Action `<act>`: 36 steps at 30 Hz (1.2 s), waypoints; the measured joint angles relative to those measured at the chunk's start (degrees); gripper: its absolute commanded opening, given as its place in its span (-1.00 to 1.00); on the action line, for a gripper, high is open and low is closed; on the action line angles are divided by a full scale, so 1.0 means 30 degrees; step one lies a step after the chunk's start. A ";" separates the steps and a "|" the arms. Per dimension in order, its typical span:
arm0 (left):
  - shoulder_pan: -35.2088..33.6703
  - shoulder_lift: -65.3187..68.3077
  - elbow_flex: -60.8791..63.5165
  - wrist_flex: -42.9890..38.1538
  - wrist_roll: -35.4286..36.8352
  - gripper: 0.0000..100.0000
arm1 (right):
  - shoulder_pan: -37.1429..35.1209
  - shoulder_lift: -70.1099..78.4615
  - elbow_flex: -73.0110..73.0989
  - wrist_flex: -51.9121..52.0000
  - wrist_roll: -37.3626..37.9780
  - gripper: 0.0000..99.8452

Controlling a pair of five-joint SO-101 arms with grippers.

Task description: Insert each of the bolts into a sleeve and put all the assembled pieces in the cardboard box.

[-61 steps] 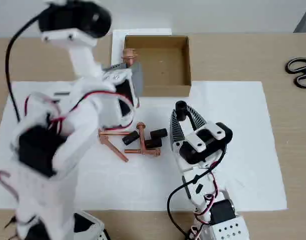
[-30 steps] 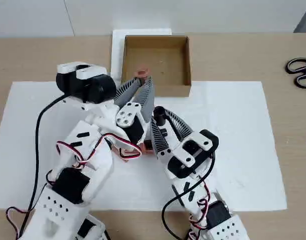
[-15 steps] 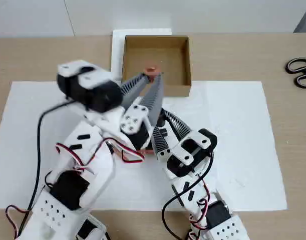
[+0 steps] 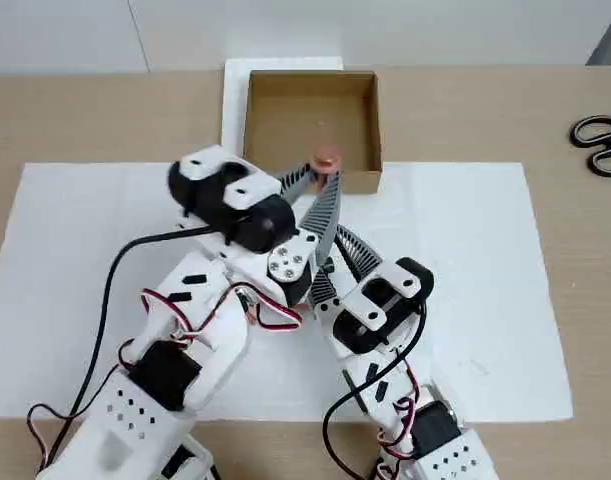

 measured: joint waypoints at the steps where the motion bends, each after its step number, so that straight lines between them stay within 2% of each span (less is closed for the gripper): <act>1: 0.0000 0.0000 0.0000 0.0000 0.0322 -0.99 | 0.0000 0.0000 0.0000 0.0000 0.0000 -0.99; 11: -0.0645 0.0000 0.0879 -0.0176 0.0645 -0.99 | -0.0059 0.0029 0.0000 0.0029 0.0029 -0.99; 22: -0.1026 -0.0733 0.0908 0.2081 0.0645 -0.97 | -0.0088 0.0059 0.0000 0.0088 0.0059 -0.99; 24: -0.1026 -0.0996 0.0908 0.3253 0.0645 -0.86 | -0.0088 0.0059 0.0000 0.0088 0.0059 -0.99; 29: -0.1231 -0.1729 0.0908 0.6916 0.0645 -0.41 | 0.0176 0.0059 0.0000 0.0117 0.0059 -0.99; 31: -0.1172 -0.2051 0.0908 0.7443 0.0645 -0.34 | 0.0615 0.0000 0.0000 0.0088 0.0059 -0.99; 36: -0.1201 -0.2227 0.0615 0.7648 0.0674 -0.34 | 0.0791 0.0029 0.0000 0.0088 0.0059 -0.99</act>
